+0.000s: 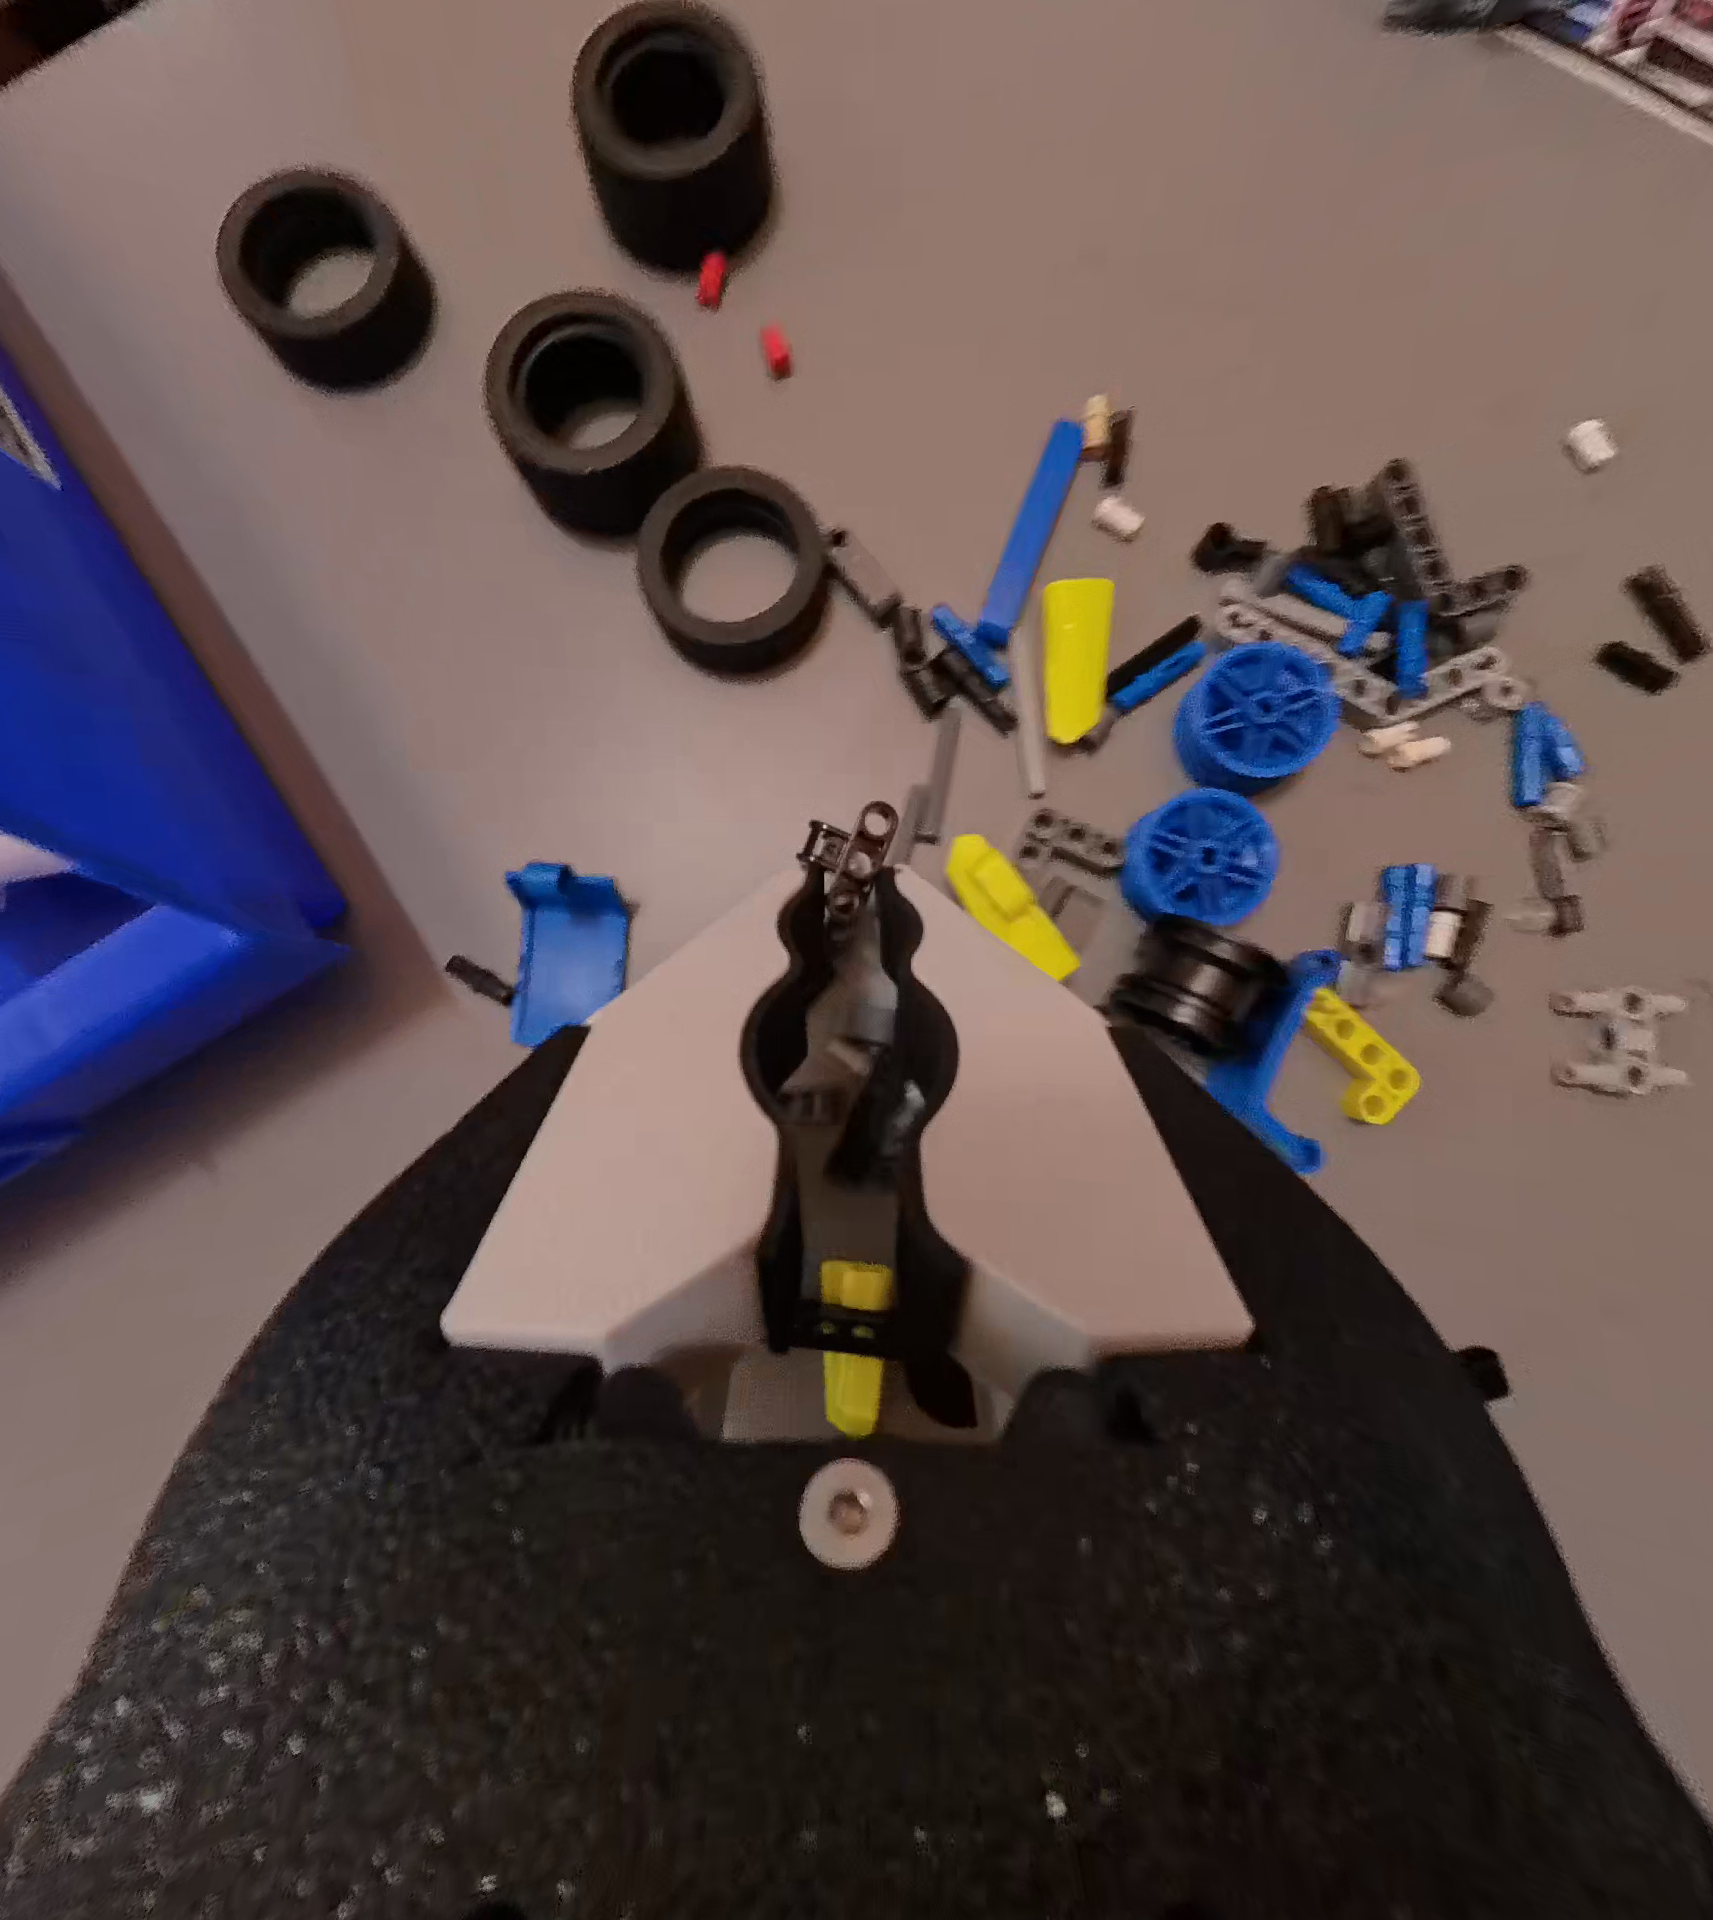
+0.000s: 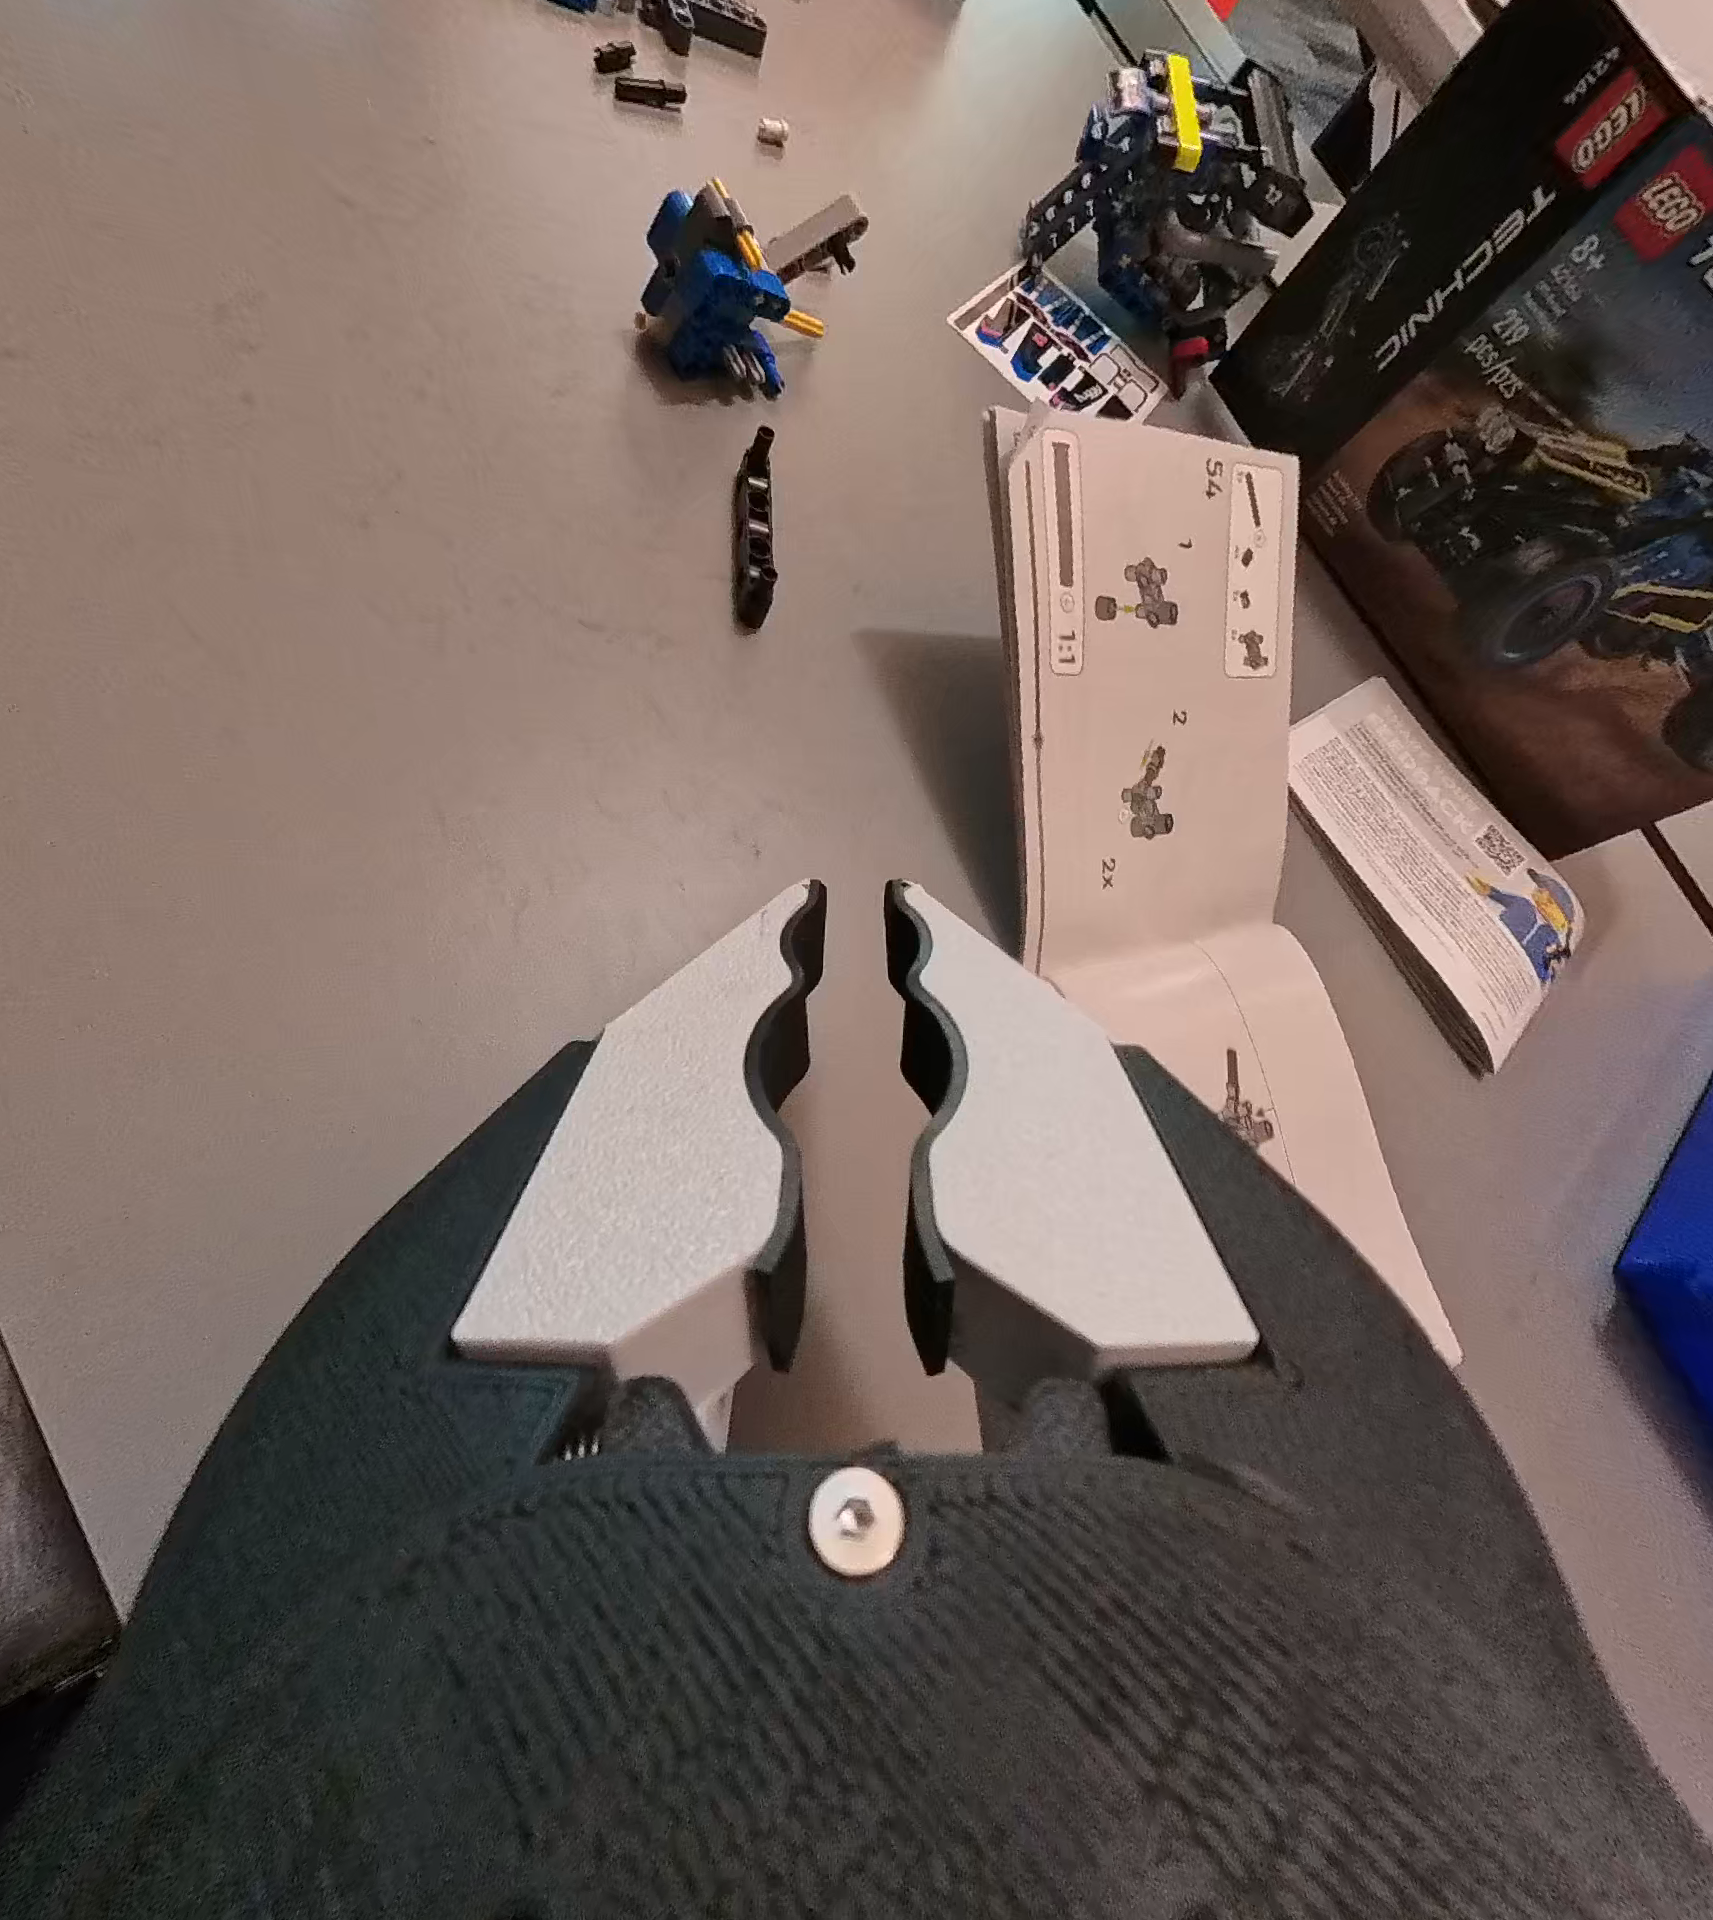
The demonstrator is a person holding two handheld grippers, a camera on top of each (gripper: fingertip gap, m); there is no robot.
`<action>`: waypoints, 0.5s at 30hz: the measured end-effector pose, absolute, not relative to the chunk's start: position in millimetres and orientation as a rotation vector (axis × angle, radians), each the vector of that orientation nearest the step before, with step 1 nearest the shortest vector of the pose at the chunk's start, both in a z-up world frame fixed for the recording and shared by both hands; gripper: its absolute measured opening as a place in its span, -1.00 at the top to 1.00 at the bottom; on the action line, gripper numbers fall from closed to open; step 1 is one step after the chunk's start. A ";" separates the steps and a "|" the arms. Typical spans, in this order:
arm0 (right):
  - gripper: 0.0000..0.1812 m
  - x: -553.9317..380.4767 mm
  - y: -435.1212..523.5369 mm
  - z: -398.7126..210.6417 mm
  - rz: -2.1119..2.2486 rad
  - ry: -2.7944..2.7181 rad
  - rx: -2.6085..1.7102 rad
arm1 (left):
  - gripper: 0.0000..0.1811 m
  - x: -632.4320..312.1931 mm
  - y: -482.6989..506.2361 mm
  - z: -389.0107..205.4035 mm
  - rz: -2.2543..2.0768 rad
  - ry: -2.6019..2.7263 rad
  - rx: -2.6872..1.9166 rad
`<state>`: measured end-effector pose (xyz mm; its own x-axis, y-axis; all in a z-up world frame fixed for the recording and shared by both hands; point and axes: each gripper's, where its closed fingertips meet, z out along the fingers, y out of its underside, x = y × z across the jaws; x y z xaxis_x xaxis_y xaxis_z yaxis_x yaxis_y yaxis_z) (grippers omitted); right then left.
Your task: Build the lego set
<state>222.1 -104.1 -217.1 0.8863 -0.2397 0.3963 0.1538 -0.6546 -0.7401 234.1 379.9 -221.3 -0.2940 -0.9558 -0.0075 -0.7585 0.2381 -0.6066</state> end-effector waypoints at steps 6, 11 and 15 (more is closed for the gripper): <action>0.89 222.0 -96.6 -225.1 -0.597 0.040 -2.240 | 0.93 220.4 329.4 -195.7 -0.725 2.193 -1.317; 0.90 222.9 -92.6 -222.3 -0.614 0.040 -2.218 | 0.93 211.7 309.8 -187.6 -0.752 2.185 -1.256; 0.92 229.3 -91.9 -233.3 -0.647 0.074 -2.258 | 0.93 211.7 292.7 -174.8 -0.884 2.106 -1.279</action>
